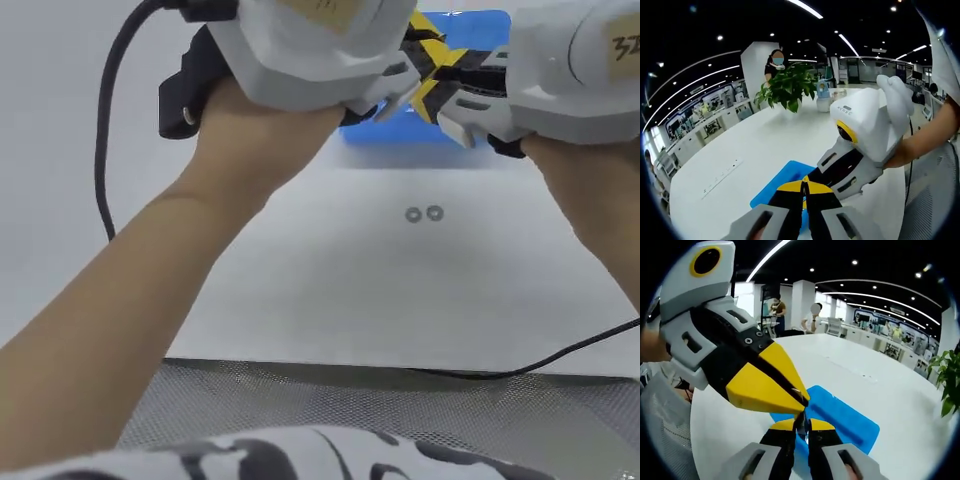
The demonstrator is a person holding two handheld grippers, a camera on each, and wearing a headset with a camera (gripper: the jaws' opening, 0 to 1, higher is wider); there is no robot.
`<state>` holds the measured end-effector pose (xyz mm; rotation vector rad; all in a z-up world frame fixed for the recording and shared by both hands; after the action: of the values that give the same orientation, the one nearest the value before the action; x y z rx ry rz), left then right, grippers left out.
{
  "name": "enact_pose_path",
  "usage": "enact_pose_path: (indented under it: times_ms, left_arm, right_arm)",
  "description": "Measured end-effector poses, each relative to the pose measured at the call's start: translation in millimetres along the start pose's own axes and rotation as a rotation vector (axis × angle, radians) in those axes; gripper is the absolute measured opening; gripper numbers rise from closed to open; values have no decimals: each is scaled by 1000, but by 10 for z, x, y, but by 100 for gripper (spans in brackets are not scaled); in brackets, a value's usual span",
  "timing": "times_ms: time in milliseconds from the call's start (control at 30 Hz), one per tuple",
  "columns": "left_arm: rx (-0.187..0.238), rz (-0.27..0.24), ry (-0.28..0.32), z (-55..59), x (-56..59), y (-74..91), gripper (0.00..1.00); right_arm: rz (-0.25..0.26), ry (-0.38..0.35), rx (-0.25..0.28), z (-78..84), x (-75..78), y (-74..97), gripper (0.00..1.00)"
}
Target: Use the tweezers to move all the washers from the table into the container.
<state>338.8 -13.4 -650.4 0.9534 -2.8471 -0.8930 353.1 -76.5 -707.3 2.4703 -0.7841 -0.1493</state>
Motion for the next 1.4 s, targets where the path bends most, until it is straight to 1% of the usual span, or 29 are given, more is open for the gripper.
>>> enact_pose_path:
  times_ms: [67, 100, 167, 300, 367, 400, 467, 500, 600, 733, 833, 933, 1000, 1100, 1133, 1200, 1400]
  left_arm:
    - [4, -2, -7, -26, 24, 30, 0]
    - [7, -2, -11, -39, 63, 65, 0]
    - [14, -5, -19, -66, 98, 113, 0]
    - [14, -10, -34, -92, 165, 189, 0]
    - [13, -8, -34, -93, 170, 204, 0]
    - [17, -11, -36, -99, 198, 244, 0]
    - [25, -8, -26, -105, 238, 295, 0]
    - [25, -6, -19, -98, 253, 308, 0]
    - [9, 8, -21, -54, 312, 338, 0]
    - [-4, 18, -15, -3, 373, 365, 0]
    - [-16, 26, -11, 35, 433, 389, 0]
    - [-35, 38, -2, 106, 481, 371, 0]
    - [-39, 45, 5, 137, 498, 359, 0]
    - [-48, 53, 13, 159, 509, 350, 0]
    - [-49, 56, 17, 153, 525, 372, 0]
    - [-52, 61, 24, 170, 541, 371, 0]
    - [-79, 81, 39, 283, 601, 314, 0]
  right_arm:
    - [6, 5, 9, 4, -23, 26, 5]
    - [7, 4, 14, -27, -41, 66, 5]
    - [14, 6, 28, -61, -71, 120, 5]
    - [18, 9, 36, -86, -117, 185, 6]
    - [5, -6, 40, -86, -155, 206, 5]
    - [2, -14, 51, -87, -184, 224, 5]
    - [-18, -62, 67, -99, -256, 261, 5]
    - [-28, -71, 70, -88, -280, 264, 5]
    - [-38, -53, 53, -20, -367, 270, 5]
    - [-61, -61, 39, 28, -448, 307, 5]
    - [-66, -52, 27, 77, -503, 321, 6]
    - [-66, -36, 0, 152, -538, 318, 6]
    - [-74, -51, -7, 175, -548, 323, 7]
    - [-91, -93, -8, 224, -563, 322, 7]
    - [-93, -103, -10, 235, -566, 322, 7]
    - [-100, -112, -12, 264, -572, 315, 7]
    - [-121, -113, -59, 383, -604, 261, 8]
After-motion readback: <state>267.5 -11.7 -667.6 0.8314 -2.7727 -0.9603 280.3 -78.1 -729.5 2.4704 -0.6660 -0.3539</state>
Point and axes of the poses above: the centre of the closed fingertips' face, and the gripper's own axes: y roughly backward along the fingers, x roughly to its right, z roughly out of its underside, the point moved 7 cm from there along y, roughly backward along the fingers, and after that the axes turned 2 degrees about -x, right-handed, at the moved point
